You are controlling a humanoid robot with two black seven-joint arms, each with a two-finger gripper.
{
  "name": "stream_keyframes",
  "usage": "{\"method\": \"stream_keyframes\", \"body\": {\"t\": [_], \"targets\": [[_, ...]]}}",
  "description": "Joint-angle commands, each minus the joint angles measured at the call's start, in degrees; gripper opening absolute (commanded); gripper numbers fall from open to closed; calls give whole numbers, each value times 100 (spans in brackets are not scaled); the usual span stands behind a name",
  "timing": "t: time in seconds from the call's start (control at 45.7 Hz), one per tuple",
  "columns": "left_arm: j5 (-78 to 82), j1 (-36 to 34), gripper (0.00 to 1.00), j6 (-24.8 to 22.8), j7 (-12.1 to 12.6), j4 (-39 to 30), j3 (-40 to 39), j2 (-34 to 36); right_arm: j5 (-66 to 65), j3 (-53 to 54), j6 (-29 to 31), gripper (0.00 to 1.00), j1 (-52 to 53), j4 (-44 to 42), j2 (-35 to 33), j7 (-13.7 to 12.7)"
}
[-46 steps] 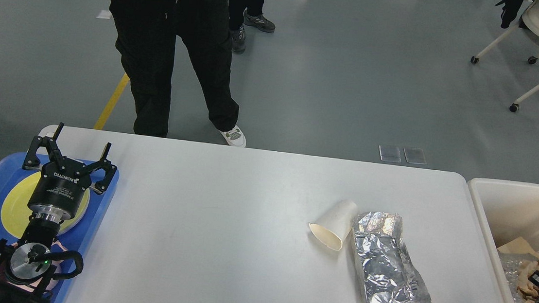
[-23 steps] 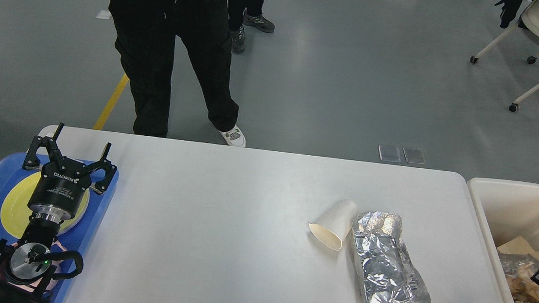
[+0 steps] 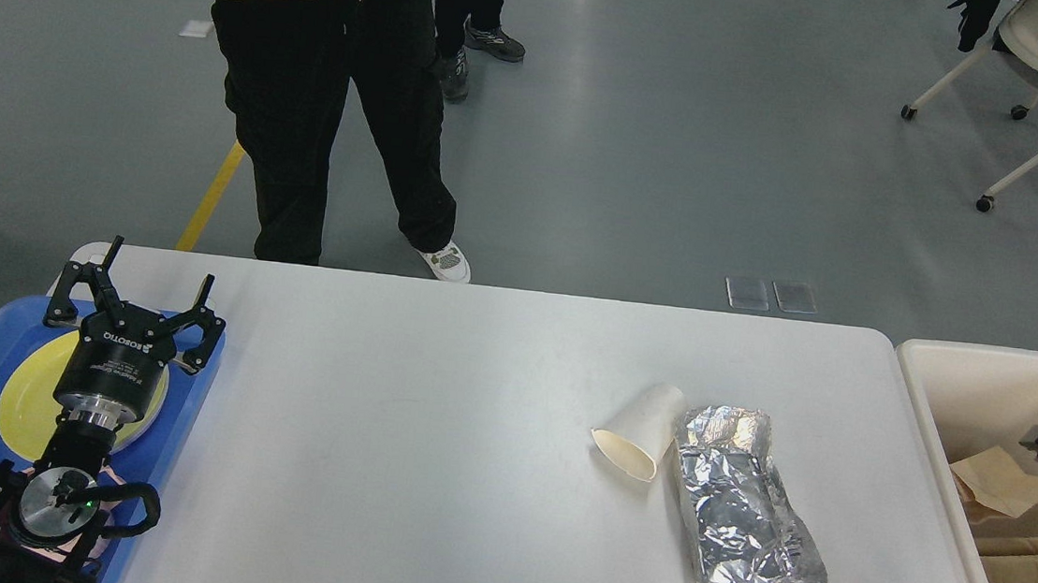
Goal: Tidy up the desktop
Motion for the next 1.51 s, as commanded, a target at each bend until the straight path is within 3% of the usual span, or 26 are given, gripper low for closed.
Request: {"method": "stream_keyframes", "body": {"t": [0.0, 0.284, 0.437, 0.525, 0.722, 0.875, 1.29, 1.487], "targets": [[2, 0, 96, 0, 3, 1, 0, 0, -799, -121, 792, 100, 1397, 1103, -68, -64], [2, 0, 96, 0, 3, 1, 0, 0, -862, -1360, 3279, 100, 4227, 2870, 731, -152], [2, 0, 96, 0, 3, 1, 0, 0, -774, -1457, 3834, 100, 5703, 4152, 951, -160], [2, 0, 96, 0, 3, 1, 0, 0, -573, -1501, 3843, 100, 6625, 5110, 925, -169], [2, 0, 96, 0, 3, 1, 0, 0, 44, -1659, 3668, 100, 7718, 6237, 705, -178], [2, 0, 96, 0, 3, 1, 0, 0, 44, -1712, 3307, 100, 7727, 6282, 600, -169], [2, 0, 96, 0, -6, 1, 0, 0, 44, -1861, 3201, 100, 7736, 6282, 591, -169], [2, 0, 96, 0, -6, 1, 0, 0, 61, -1186, 3131, 100, 7096, 6273, 722, -169]]}}
